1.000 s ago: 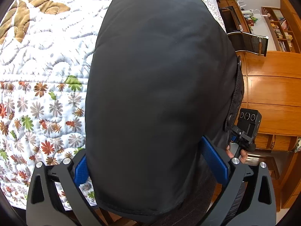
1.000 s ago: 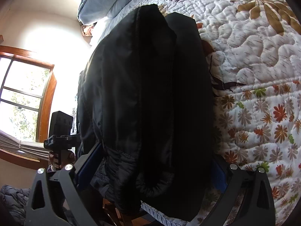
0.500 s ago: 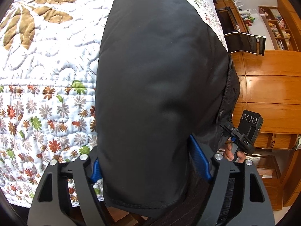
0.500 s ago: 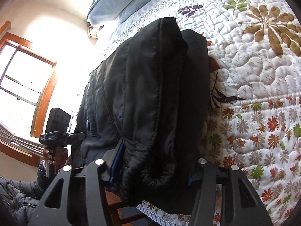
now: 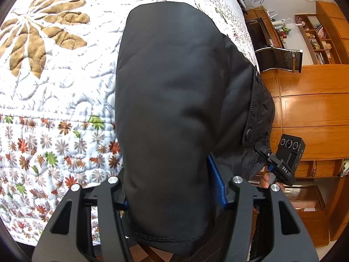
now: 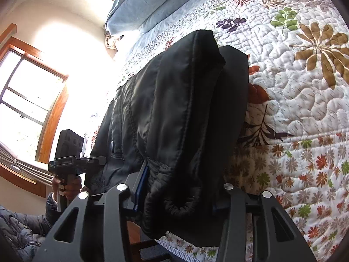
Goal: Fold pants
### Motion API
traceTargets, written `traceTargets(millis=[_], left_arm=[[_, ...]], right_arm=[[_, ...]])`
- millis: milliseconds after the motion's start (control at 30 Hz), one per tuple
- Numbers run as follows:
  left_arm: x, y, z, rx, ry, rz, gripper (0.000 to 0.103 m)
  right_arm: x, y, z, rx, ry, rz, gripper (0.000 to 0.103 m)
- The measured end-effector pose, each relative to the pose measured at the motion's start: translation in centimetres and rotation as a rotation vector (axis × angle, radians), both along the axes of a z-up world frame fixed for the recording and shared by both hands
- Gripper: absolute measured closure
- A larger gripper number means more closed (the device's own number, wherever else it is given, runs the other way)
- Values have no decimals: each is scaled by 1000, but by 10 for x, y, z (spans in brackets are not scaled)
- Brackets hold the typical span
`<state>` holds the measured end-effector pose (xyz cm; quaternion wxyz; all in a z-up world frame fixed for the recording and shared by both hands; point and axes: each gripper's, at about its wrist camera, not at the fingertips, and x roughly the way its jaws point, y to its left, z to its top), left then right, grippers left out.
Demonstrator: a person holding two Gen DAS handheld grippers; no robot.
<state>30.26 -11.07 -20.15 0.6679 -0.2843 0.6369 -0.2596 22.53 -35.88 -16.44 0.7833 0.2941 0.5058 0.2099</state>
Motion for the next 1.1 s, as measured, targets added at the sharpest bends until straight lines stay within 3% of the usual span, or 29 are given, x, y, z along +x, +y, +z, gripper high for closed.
traceTargets(millis=[467, 1100], left_arm=[[46, 69, -2, 21, -39, 119, 50], [101, 112, 4, 92, -72, 150, 49]], right_arm=[[73, 42, 12, -3, -37, 58, 59], [159, 69, -2, 1, -6, 71, 59]])
